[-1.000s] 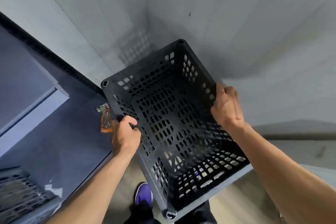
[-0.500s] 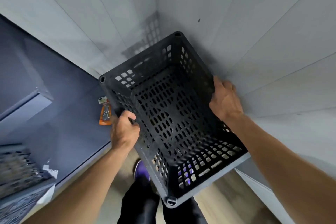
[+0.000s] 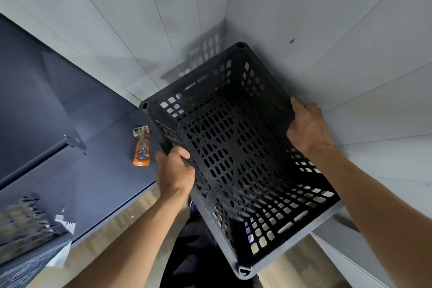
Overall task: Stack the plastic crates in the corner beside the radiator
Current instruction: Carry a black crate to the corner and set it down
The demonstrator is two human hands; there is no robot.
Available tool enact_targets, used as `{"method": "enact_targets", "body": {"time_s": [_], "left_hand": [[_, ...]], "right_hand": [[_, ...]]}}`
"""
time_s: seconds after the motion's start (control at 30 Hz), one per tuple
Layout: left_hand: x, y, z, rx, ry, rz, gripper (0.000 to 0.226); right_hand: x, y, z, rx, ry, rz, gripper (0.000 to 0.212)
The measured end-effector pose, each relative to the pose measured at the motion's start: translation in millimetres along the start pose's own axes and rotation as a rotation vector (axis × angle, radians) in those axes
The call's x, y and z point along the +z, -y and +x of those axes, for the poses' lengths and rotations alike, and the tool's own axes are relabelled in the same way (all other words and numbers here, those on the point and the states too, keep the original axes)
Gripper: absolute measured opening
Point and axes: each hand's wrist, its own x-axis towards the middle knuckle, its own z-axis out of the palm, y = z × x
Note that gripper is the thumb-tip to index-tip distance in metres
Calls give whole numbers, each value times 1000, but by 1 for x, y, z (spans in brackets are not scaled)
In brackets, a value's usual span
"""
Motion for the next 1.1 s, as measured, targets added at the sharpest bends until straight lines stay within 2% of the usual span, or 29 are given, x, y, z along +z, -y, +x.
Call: {"method": "enact_targets", "body": {"time_s": [0.3,0.67,0.9,1.1], "left_hand": [[3,-16,-13,-68,-6,-36,29],[8,-15,-12,-67,-179,-114,22],[15,-17,-10,-77,-163,-43,25],[21,-17,-7,-121,-125,42,28]], "right_hand": [[1,3,14,17,54,-33,72],[6,-9,19,-33,27,-15,68],[8,-17,26,-89,37,-59,79],[12,-15,23,-68,34,-54,86]]}}
